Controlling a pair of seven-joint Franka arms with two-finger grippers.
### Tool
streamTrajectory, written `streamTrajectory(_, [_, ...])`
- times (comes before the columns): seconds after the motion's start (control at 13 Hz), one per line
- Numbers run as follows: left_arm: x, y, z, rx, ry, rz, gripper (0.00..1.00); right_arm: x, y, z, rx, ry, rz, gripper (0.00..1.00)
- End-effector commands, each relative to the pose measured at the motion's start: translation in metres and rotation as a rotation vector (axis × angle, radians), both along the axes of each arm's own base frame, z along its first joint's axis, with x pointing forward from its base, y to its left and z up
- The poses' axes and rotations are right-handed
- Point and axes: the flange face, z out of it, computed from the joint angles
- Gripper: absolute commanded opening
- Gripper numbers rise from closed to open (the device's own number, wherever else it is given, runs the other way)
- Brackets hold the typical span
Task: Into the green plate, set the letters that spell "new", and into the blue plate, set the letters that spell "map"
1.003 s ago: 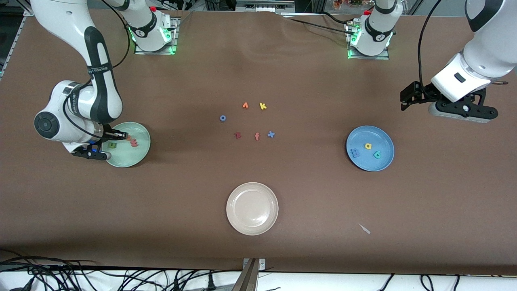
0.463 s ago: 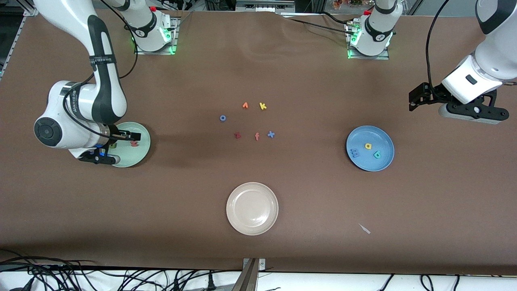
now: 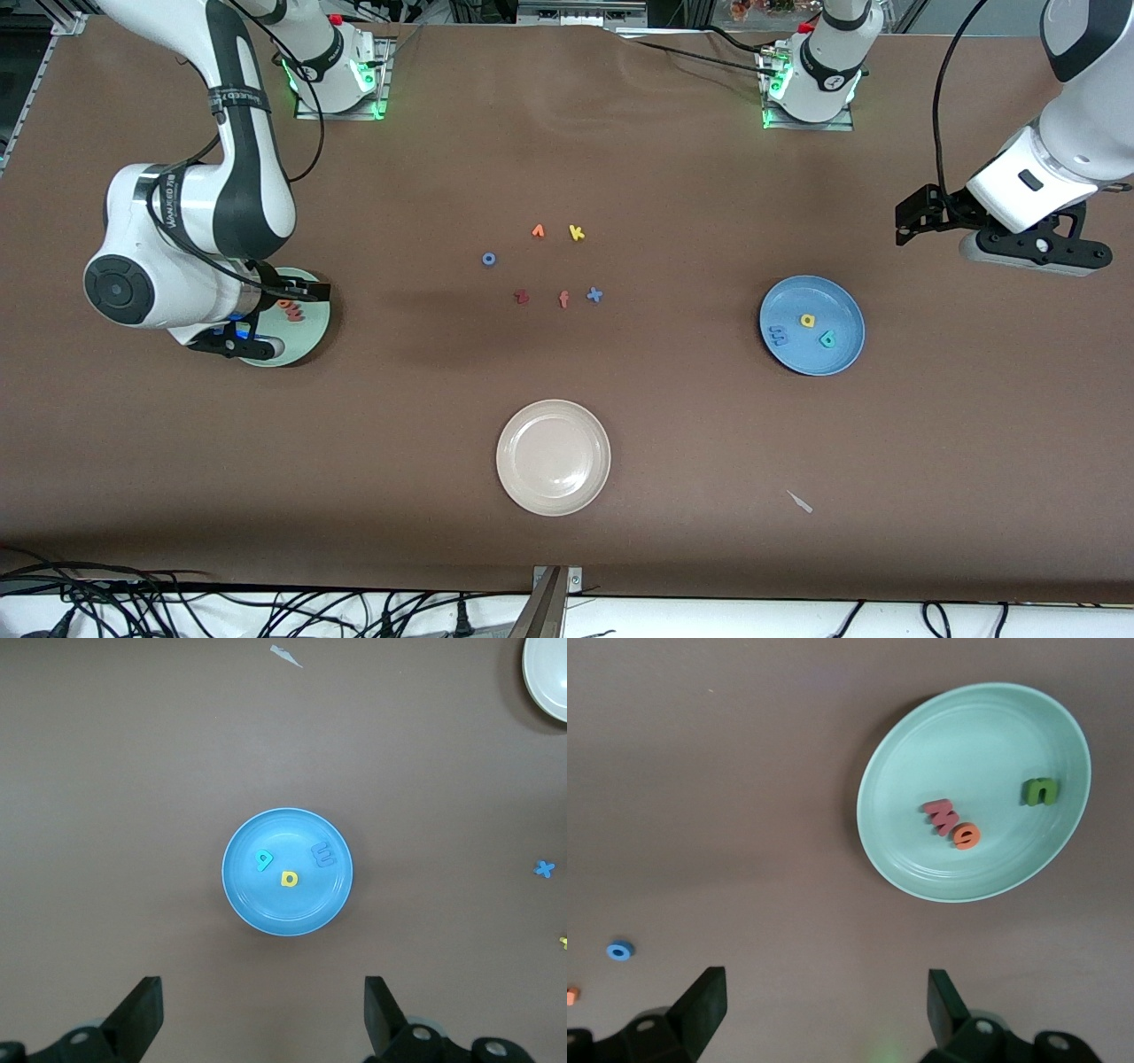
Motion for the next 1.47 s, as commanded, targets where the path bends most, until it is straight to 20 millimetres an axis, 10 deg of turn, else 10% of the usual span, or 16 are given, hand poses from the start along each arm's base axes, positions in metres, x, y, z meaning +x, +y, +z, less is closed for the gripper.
streamTrajectory(0.0, [0.002, 0.001, 0.003, 0.018, -0.002, -0.019, 1.0, -0.001, 0.009, 0.022, 0.034, -0.001, 0.012, 1.0])
streamTrajectory(0.39, [0.002, 0.001, 0.003, 0.017, -0.002, -0.02, 1.0, -0.007, -0.029, 0.077, 0.049, -0.092, 0.083, 1.0])
streamTrajectory(0.93, [0.003, 0.0, 0.002, 0.015, 0.0, -0.022, 1.0, -0.089, -0.08, 0.217, -0.018, -0.326, 0.083, 1.0])
streamTrajectory(1.39, [0.009, -0.002, 0.003, 0.003, -0.004, -0.023, 1.0, -0.093, -0.107, 0.251, -0.038, -0.327, 0.044, 1.0])
